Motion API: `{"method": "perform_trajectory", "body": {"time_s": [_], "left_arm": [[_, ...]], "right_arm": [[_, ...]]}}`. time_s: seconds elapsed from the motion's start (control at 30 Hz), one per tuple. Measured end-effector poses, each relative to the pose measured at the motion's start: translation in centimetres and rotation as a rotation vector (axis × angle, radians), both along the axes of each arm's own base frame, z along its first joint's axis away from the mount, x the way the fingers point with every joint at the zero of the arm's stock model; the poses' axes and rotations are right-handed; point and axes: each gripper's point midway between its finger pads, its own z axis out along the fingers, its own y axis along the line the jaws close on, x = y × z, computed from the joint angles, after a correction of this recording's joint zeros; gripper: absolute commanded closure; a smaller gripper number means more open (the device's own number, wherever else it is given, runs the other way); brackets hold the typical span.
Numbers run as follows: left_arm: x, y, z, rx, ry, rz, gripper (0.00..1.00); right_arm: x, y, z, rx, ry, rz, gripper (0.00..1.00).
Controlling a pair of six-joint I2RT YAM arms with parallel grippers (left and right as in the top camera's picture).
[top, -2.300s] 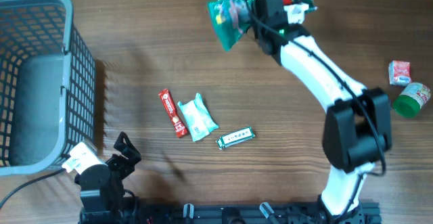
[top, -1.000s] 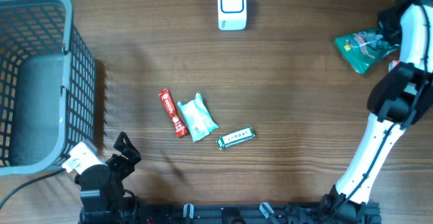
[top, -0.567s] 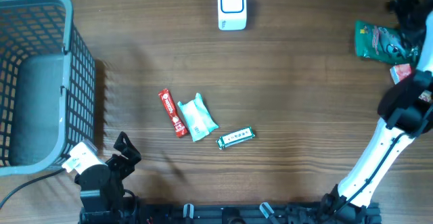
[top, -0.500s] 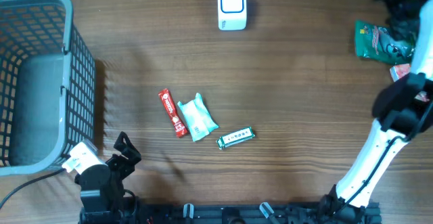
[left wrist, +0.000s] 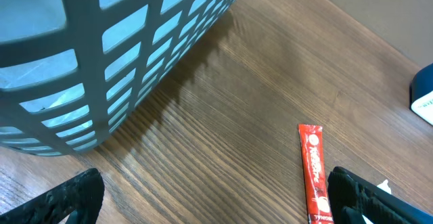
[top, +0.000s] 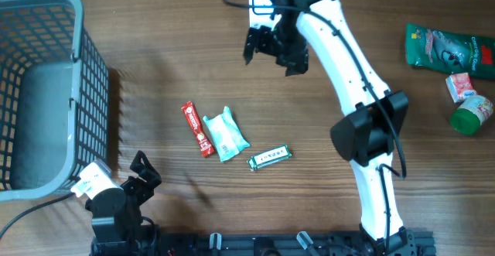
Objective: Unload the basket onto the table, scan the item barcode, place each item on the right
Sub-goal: 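Reach the right gripper to the white packet and grasp it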
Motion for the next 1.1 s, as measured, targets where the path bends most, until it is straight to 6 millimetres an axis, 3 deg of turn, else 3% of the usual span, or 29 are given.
{"method": "perform_trajectory", "body": {"time_s": [0.07, 0.17, 0.23, 0.3, 0.33, 0.37, 0.43, 0.57, 0.67, 0.73, 0.87, 0.9, 0.97, 1.03, 1.1], "left_arm": [[0.0, 0.0, 0.0, 0.0, 0.0, 0.0, 0.0], [0.0, 0.0, 0.0, 0.0, 0.0, 0.0, 0.0], [0.0, 0.0, 0.0, 0.0, 0.0, 0.0, 0.0], [0.0, 0.0, 0.0, 0.0, 0.0, 0.0, 0.0], [0.0, 0.0, 0.0, 0.0, 0.0, 0.0, 0.0], [0.0, 0.0, 0.0, 0.0, 0.0, 0.0, 0.0], [0.0, 0.0, 0.0, 0.0, 0.0, 0.0, 0.0], [0.0, 0.0, 0.0, 0.0, 0.001, 0.0, 0.0], [0.0, 0.0, 0.0, 0.0, 0.0, 0.0, 0.0], [0.0, 0.0, 0.0, 0.0, 0.0, 0.001, 0.0], [0.0, 0.0, 0.0, 0.0, 0.0, 0.0, 0.0], [0.0, 0.0, 0.0, 0.0, 0.0, 0.0, 0.0], [0.0, 0.0, 0.0, -0.002, 0.0, 0.001, 0.0], [0.0, 0.0, 0.0, -0.002, -0.001, 0.001, 0.0], [0.0, 0.0, 0.0, -0.002, 0.0, 0.001, 0.0]], "right_arm": [[-1.2, 0.9, 2.8, 0.023, -0.07, 0.071, 0.0], [-3.5, 1.5, 9.6, 0.078, -0.264, 0.247, 0.0], [-4.3, 2.7, 10.4, 0.085, -0.325, 0.379, 0.0], [-5.0, 5.2, 7.8, 0.09, -0.33, 0.556, 0.0], [-5.8, 6.3, 5.4, 0.117, -0.299, 0.665, 0.0], [-7.1, 6.9, 1.7, 0.149, -0.218, 0.768, 0.0], [-7.0, 7.2, -3.3, 0.172, -0.191, 0.849, 0.0], [-5.1, 9.4, -6.0, 0.256, -0.329, 0.902, 0.0], [-6.7, 8.8, -11.2, 0.28, -0.293, 0.904, 0.0], [-7.0, 8.6, -12.5, 0.285, -0.293, 0.903, 0.0], [-7.2, 9.8, -12.0, 0.364, -0.315, 0.902, 0.0], [-7.3, 10.0, -11.9, 0.379, -0.312, 0.901, 0.06], [-7.3, 10.2, -12.4, 0.394, -0.297, 0.88, 0.28], [-7.5, 10.3, -13.7, 0.404, -0.253, 0.848, 0.27], [-7.3, 10.1, -13.8, 0.416, -0.236, 0.813, 0.25]]}}
